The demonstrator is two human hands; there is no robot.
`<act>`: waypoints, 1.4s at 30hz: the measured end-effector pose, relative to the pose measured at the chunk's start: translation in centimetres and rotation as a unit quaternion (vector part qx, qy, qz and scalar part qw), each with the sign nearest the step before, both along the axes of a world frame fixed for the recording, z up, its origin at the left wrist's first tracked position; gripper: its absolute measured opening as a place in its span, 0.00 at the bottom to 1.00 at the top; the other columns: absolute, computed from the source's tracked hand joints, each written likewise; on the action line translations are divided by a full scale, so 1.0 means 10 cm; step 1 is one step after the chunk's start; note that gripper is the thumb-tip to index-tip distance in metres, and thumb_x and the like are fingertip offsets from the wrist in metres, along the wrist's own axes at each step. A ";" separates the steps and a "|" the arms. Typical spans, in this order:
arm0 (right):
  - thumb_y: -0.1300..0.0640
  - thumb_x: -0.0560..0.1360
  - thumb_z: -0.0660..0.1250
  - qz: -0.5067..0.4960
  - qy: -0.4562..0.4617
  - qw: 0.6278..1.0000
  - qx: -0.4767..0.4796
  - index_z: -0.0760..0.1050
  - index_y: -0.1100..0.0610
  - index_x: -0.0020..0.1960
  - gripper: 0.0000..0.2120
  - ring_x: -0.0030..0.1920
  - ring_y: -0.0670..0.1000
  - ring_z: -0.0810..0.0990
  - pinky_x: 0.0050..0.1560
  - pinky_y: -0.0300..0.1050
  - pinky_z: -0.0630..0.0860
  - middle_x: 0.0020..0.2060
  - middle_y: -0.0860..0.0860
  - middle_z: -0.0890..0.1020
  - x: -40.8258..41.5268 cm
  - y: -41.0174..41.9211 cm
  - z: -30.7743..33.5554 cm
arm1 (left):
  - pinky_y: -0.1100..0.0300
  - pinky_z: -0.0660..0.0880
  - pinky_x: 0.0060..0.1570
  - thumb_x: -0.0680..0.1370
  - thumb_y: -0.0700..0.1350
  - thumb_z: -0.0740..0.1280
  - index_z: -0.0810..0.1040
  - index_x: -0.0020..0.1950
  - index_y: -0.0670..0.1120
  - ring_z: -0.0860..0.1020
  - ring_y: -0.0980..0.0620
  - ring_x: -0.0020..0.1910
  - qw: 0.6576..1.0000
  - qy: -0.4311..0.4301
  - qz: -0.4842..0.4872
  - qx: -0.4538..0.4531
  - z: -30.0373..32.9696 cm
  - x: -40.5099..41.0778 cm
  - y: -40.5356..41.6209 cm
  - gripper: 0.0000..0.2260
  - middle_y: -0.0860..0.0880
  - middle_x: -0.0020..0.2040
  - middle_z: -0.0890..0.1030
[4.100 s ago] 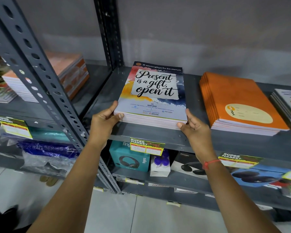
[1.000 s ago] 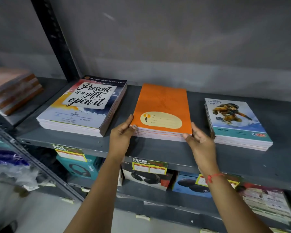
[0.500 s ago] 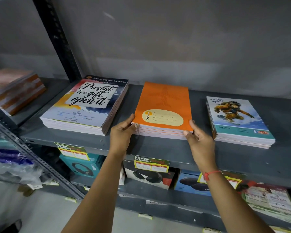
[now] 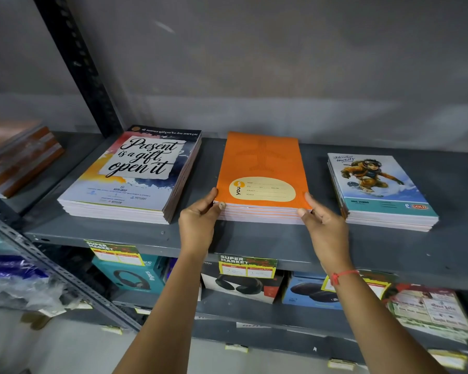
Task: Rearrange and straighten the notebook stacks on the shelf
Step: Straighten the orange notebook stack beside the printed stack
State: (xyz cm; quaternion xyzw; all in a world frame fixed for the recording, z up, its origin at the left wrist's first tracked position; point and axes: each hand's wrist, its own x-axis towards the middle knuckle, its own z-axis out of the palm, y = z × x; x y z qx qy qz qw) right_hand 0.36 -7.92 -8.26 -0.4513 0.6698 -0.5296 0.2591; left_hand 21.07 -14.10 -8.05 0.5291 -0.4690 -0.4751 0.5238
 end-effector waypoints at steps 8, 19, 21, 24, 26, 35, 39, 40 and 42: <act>0.57 0.76 0.65 -0.023 0.016 1.000 -0.003 0.71 0.54 0.67 0.20 0.53 0.42 0.76 0.58 0.33 0.69 0.59 0.50 0.81 0.05 0.04 0.03 | 0.81 0.74 0.38 0.73 0.38 0.69 0.75 0.63 0.46 0.77 0.65 0.47 1.000 -0.010 -0.002 -0.005 -0.02 0.02 -0.02 0.18 0.53 0.52 0.80; 0.59 0.75 0.66 -0.038 0.012 0.999 -0.007 0.73 0.55 0.65 0.19 0.54 0.44 0.76 0.61 0.36 0.68 0.60 0.52 0.80 0.05 0.02 0.01 | 0.83 0.72 0.40 0.74 0.36 0.67 0.75 0.63 0.46 0.77 0.64 0.48 1.000 -0.019 -0.009 -0.006 -0.05 0.02 -0.02 0.18 0.52 0.56 0.80; 0.58 0.75 0.66 -0.039 0.005 0.999 -0.002 0.73 0.54 0.65 0.19 0.54 0.44 0.77 0.61 0.36 0.68 0.60 0.52 0.80 0.05 0.03 0.02 | 0.83 0.72 0.37 0.74 0.36 0.67 0.75 0.63 0.46 0.76 0.65 0.47 1.000 -0.017 -0.008 0.000 -0.05 0.03 -0.03 0.17 0.51 0.57 0.81; 0.59 0.74 0.67 -0.027 -0.037 0.999 0.011 0.73 0.54 0.65 0.19 0.58 0.46 0.77 0.63 0.38 0.68 0.61 0.53 0.80 0.03 0.04 0.06 | 0.83 0.71 0.34 0.74 0.36 0.67 0.76 0.62 0.47 0.75 0.66 0.46 1.000 -0.009 -0.010 0.007 -0.03 0.03 -0.02 0.17 0.49 0.59 0.81; 0.62 0.74 0.67 -0.020 -0.107 0.994 0.015 0.73 0.56 0.66 0.20 0.60 0.49 0.77 0.66 0.43 0.70 0.62 0.54 0.79 -0.01 0.07 0.10 | 0.82 0.72 0.36 0.74 0.36 0.67 0.75 0.63 0.46 0.76 0.64 0.46 1.000 -0.005 -0.011 0.010 0.02 0.01 0.01 0.17 0.48 0.59 0.80; 0.65 0.72 0.68 -0.194 -0.286 0.928 -0.138 0.78 0.57 0.56 0.13 0.32 0.41 0.83 0.36 0.32 0.80 0.32 0.45 0.86 -0.87 0.67 0.10 | 0.67 0.70 0.60 0.76 0.42 0.66 0.77 0.61 0.48 0.75 0.58 0.57 0.975 -0.153 0.086 -0.134 0.38 -0.58 0.53 0.14 0.57 0.57 0.77; 0.63 0.73 0.68 -0.228 -0.218 0.940 -0.127 0.72 0.60 0.66 0.21 0.43 0.40 0.80 0.48 0.30 0.78 0.50 0.51 0.83 -1.46 0.77 0.05 | 0.87 0.64 0.47 0.74 0.40 0.68 0.78 0.60 0.43 0.75 0.60 0.54 0.978 -0.138 -0.046 -0.149 0.43 -1.35 0.64 0.14 0.49 0.58 0.80; 0.64 0.73 0.67 -0.206 -0.204 0.951 -0.107 0.70 0.59 0.68 0.23 0.49 0.42 0.79 0.54 0.32 0.75 0.57 0.54 0.80 -1.61 0.75 0.04 | 0.89 0.63 0.46 0.74 0.40 0.68 0.77 0.61 0.42 0.74 0.60 0.55 0.977 -0.144 -0.075 -0.138 0.40 -1.58 0.65 0.15 0.46 0.60 0.80; 0.66 0.73 0.67 -0.147 -0.169 0.973 -0.063 0.67 0.60 0.70 0.26 0.59 0.46 0.75 0.60 0.38 0.71 0.65 0.55 0.75 -1.83 0.69 0.03 | 0.89 0.65 0.41 0.74 0.41 0.68 0.73 0.65 0.43 0.74 0.62 0.53 0.979 -0.135 -0.126 -0.090 0.32 -1.92 0.64 0.19 0.46 0.64 0.78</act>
